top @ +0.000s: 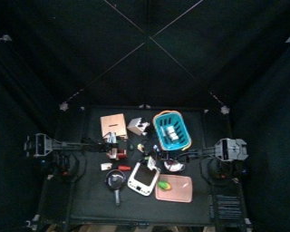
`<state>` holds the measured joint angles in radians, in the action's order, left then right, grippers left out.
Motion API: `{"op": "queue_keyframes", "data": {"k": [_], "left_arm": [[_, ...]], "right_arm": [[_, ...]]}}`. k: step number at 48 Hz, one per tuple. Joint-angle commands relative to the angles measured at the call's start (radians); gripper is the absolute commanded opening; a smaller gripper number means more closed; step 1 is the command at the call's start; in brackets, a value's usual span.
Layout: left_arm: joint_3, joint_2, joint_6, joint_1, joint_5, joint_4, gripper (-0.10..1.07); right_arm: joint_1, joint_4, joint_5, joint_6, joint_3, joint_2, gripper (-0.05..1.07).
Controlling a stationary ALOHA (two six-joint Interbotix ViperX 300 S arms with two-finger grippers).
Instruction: Grab pea
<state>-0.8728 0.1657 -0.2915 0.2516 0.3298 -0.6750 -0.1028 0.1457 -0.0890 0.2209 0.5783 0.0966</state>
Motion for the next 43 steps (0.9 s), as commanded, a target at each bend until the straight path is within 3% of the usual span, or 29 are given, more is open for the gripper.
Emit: {"op": "queue_keyframes", "data": {"k": [1,18,43], "left_arm": [[0.023,-0.017,0.0,0.003,-0.003,-0.002,0.9],[0.044,-0.071,0.0,0.002,-0.003,0.002,0.88],[0.043,-0.054,-0.005,0.002,-0.015,0.005,0.71]], "right_arm": [[-0.003,0.0,-0.009,-0.002,-0.006,-0.034,0.81],[-0.003,0.003,-0.015,-0.002,0.008,-0.034,0.81],[0.002,0.005,-0.018,-0.002,0.009,-0.034,0.8]]}}
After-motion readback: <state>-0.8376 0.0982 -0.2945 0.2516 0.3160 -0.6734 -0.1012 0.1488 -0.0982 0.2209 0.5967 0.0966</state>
